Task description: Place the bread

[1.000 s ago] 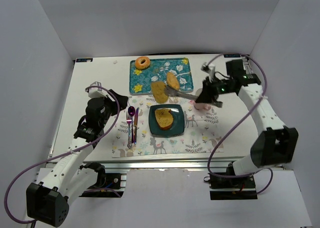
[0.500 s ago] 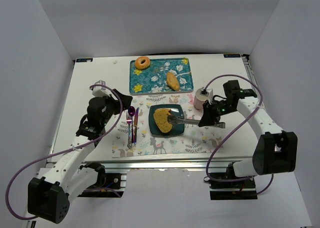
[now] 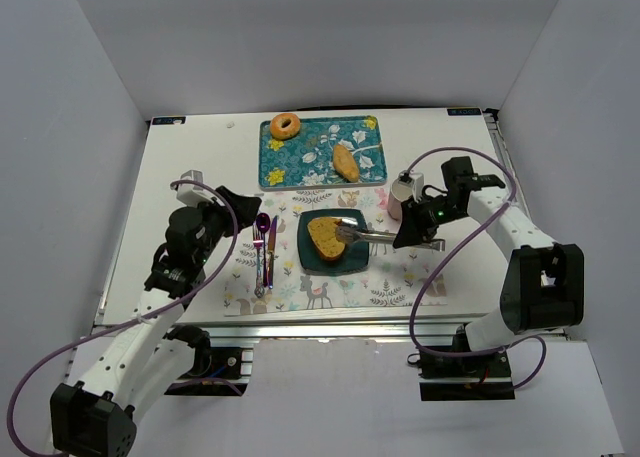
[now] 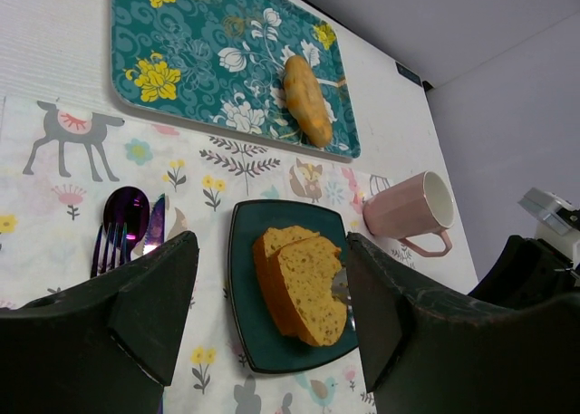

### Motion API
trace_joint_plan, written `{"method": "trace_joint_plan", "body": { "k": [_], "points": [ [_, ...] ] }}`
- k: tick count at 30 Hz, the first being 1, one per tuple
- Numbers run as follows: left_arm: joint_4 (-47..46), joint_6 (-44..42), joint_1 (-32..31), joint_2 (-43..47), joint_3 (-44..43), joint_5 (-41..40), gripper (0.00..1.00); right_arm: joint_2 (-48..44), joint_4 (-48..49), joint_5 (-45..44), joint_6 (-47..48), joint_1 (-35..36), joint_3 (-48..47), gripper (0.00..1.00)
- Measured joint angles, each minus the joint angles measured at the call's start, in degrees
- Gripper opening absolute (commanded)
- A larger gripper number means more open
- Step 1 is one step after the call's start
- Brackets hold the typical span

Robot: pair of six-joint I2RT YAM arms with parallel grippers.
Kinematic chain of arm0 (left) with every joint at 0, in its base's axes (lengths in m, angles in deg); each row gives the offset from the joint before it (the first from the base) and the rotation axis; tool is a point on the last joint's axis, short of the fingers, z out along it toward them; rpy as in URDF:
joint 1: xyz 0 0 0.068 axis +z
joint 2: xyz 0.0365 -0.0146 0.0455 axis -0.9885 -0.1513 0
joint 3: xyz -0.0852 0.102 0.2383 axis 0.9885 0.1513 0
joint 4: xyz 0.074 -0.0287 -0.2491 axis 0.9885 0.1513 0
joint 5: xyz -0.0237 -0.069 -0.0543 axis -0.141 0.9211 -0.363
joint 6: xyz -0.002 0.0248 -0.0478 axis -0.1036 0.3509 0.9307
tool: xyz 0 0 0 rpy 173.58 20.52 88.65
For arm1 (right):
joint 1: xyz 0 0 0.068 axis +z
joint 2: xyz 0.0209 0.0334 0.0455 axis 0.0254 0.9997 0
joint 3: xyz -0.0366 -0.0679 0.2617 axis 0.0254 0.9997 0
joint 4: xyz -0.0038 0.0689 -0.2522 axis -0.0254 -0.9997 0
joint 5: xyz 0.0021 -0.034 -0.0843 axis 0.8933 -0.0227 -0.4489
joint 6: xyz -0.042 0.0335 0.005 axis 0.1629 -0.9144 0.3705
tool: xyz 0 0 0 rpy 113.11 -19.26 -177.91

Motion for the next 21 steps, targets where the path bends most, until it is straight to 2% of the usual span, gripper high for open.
{"method": "trace_joint_plan", "body": {
  "k": [5,9,14,15,16,18,19,20,21],
  "points": [
    [0.74,0.22,0.00,0.85,0.00,-0.74,0.75,-0.20,0.81,-0.46,-0.46,-0.20,-0.63,0.47],
    [0.79,0.57,0.00,0.85,0.00,-1.07,0.75,-0.57,1.01,-0.52,-0.46,-0.92,-1.70,0.48],
    [0.98,0.57,0.00,0.85,0.00,-1.14,0.75,-1.44,1.18,-0.87,-0.44,-1.51,-3.54,0.44],
    [1.09,0.55,0.00,0.85,0.00,-1.14,0.75,-1.75,1.16,-0.92,-0.42,-1.62,-4.02,0.42],
    [1.16,0.55,0.00,0.85,0.00,-1.14,0.74,-2.12,1.11,-0.94,-0.37,-1.62,-4.68,0.36],
    [1.16,0.70,0.00,0.85,0.00,-1.14,0.61,-2.82,0.83,-0.98,0.09,-1.62,-6.54,0.25],
    [1.14,0.55,0.00,0.85,0.00,-1.11,0.41,-3.37,0.66,-0.98,0.35,-1.62,-7.98,0.07],
    [1.07,1.14,0.00,0.83,0.00,-1.11,0.28,-4.04,0.83,-1.42,0.90,-1.60,-8.85,0.00],
    [0.87,1.33,0.00,0.74,0.00,-1.05,0.12,-4.96,1.20,-1.92,0.94,-1.60,-9.57,0.00]
  ]
}}
